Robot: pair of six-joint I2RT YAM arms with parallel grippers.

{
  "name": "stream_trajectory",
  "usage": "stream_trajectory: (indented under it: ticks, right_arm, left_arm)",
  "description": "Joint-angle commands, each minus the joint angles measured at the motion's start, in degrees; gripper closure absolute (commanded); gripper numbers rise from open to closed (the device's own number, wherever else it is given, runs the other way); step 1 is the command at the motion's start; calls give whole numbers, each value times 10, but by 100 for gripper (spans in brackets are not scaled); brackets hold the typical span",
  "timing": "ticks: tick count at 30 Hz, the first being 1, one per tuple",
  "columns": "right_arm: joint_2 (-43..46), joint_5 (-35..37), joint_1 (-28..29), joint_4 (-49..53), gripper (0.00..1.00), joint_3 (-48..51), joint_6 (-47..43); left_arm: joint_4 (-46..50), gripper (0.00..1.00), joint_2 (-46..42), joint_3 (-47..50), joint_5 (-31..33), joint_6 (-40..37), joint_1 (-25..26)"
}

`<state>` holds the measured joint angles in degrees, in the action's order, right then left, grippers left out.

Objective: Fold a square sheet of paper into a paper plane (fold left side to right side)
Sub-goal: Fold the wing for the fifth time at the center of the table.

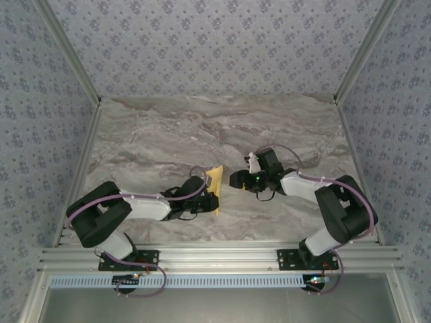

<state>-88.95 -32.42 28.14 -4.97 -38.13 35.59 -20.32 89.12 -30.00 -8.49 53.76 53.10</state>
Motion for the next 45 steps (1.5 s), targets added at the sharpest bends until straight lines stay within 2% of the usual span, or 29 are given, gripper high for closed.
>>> stream_trajectory:
  ticks: [1, 15, 27, 36, 45]
  right_arm:
    - [-26, -11, 13, -43, 43, -9, 23]
    - [-102, -20, 50, -95, 45, -52, 50]
    - [-143, -12, 65, -84, 49, -84, 68]
    - [-162, 8, 71, -4, 53, -112, 69]
    - [-175, 11, 70, 12, 56, -114, 69]
  left_arm:
    - [-48, 95, -15, 16, -13, 22, -7]
    - [-97, 97, -10, 44, -22, 55, -18]
    - [-122, 97, 4, 52, -32, 73, -20]
    - [-120, 93, 4, 53, -30, 74, -20]
    - [-109, 84, -7, 51, -28, 70, -23]
